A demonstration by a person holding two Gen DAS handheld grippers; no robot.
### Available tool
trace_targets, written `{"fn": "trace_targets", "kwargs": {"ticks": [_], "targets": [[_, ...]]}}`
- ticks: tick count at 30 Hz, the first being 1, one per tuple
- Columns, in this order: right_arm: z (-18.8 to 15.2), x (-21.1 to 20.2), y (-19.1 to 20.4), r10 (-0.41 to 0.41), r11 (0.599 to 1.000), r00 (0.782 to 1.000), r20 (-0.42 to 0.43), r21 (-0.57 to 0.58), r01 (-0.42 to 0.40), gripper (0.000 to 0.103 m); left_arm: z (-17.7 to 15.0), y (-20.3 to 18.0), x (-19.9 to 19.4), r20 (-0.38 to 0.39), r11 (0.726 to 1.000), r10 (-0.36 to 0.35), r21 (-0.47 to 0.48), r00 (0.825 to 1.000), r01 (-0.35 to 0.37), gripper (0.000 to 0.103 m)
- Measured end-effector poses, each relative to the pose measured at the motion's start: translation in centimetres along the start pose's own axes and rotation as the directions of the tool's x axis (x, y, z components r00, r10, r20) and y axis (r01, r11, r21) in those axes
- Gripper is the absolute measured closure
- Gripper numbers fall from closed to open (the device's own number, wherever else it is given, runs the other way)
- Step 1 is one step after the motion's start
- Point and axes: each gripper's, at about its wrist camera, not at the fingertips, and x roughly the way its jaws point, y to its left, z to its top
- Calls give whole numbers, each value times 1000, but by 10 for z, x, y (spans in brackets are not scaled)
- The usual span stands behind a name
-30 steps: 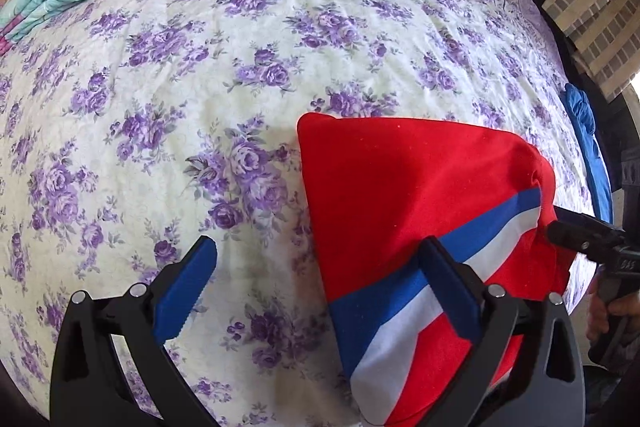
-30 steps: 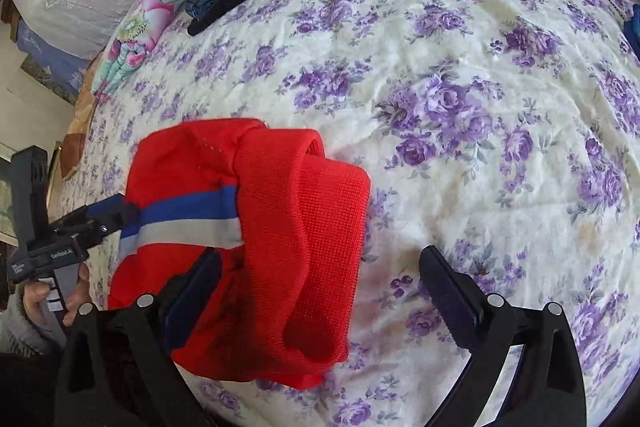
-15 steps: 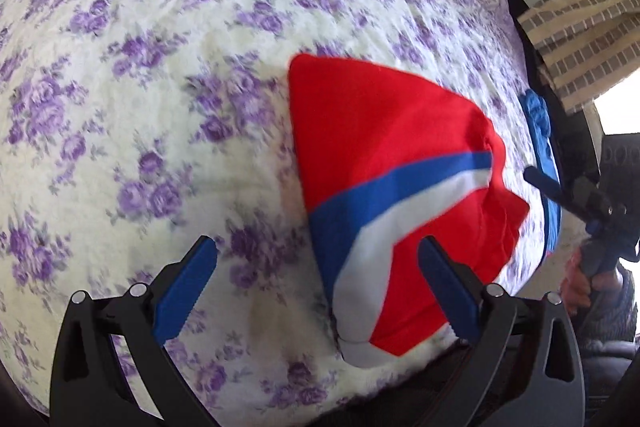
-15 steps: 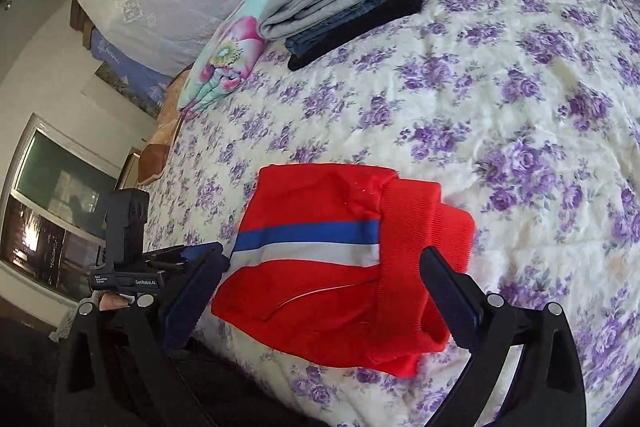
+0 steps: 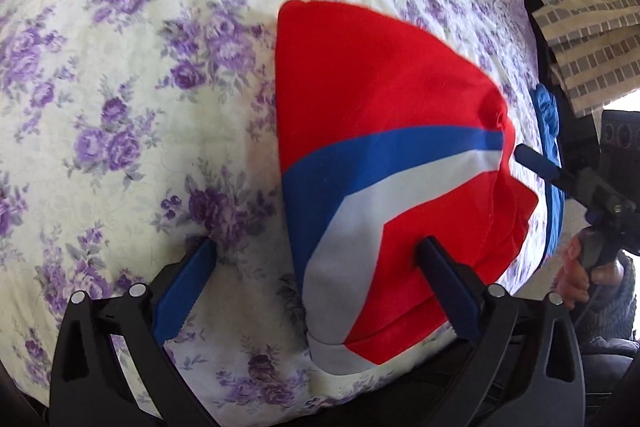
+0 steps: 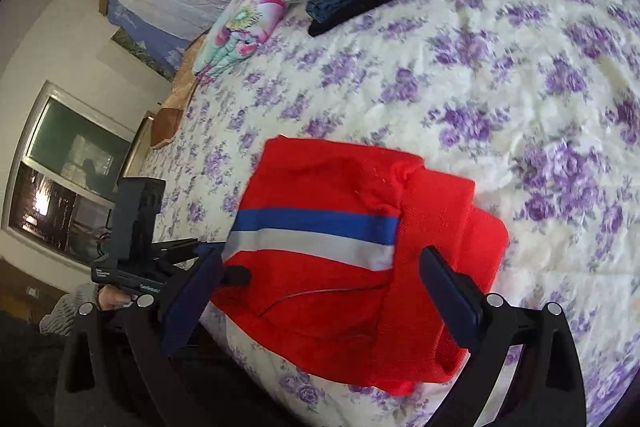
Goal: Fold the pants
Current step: 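Grasp the red striped bundle with the right gripper while the left gripper grasps its other end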
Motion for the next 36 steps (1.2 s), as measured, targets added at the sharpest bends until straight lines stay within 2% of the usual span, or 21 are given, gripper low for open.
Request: {"fn": "trace_targets", "kwargs": {"ticks": [3, 5, 8, 9, 10, 13, 16, 19, 21, 23, 26, 28, 32, 34, 36], "targets": [[22, 7, 3, 114, 993, 994, 6, 12, -114, 4, -4, -11, -11, 57, 1000, 3, -4, 998, -3, 5], [35, 27, 3, 176, 984, 984, -26, 41, -174, 4, -9, -18, -15, 86, 1000, 4, -3, 996, -4, 5], [48, 60, 1, 240, 969, 969, -62, 78, -235, 4, -17, -28, -10, 83, 1000, 23, -11, 996, -22, 5], [49, 72, -2, 231, 971, 968, -94, 81, -224, 4, -20, -30, -1, 52, 998, 58, -18, 997, -57, 5], [49, 84, -5, 189, 981, 974, -129, 74, -180, 4, -22, -29, 7, 30, 997, 73, -29, 997, -72, 4], [50, 93, 8, 147, 989, 974, -174, -2, -149, 6, -27, -22, 10, 61, 994, 57, -100, 997, -51, 4], [53, 82, 27, 220, 973, 961, -167, -34, -228, 5, -32, -28, -3, 112, 990, 101, -115, 989, -88, 5], [63, 84, 41, 274, 958, 948, -160, -39, -283, 5, -36, -31, -14, 157, 989, 88, -132, 984, -68, 5], [73, 102, 50, 286, 956, 942, -176, -8, -292, 5, -36, -31, -15, 154, 988, 96, -137, 983, -75, 5], [79, 126, 50, 320, 947, 925, -204, 49, -317, 5, -37, -28, -11, 130, 987, 98, -143, 987, -79, 5], [76, 160, 33, 256, 963, 927, -273, 152, -221, 6, -38, -16, 1, 54, 982, 69, -182, 996, -58, 4], [74, 152, 31, 262, 960, 936, -235, 160, -229, 8, -36, -10, -3, 57, 981, 51, -192, 997, -39, 4], [76, 89, 33, 242, 970, 964, -111, 61, -236, 8, -32, -11, -24, 116, 987, 74, -153, 990, -56, 5], [73, 56, 21, 204, 979, 977, -58, 32, -203, 7, -27, -6, -34, 147, 987, 49, -156, 988, -26, 5], [66, 25, -1, 149, 988, 989, -21, 50, -148, 7, -20, 1, -41, 165, 986, 17, -168, 986, 11, 5]]}}
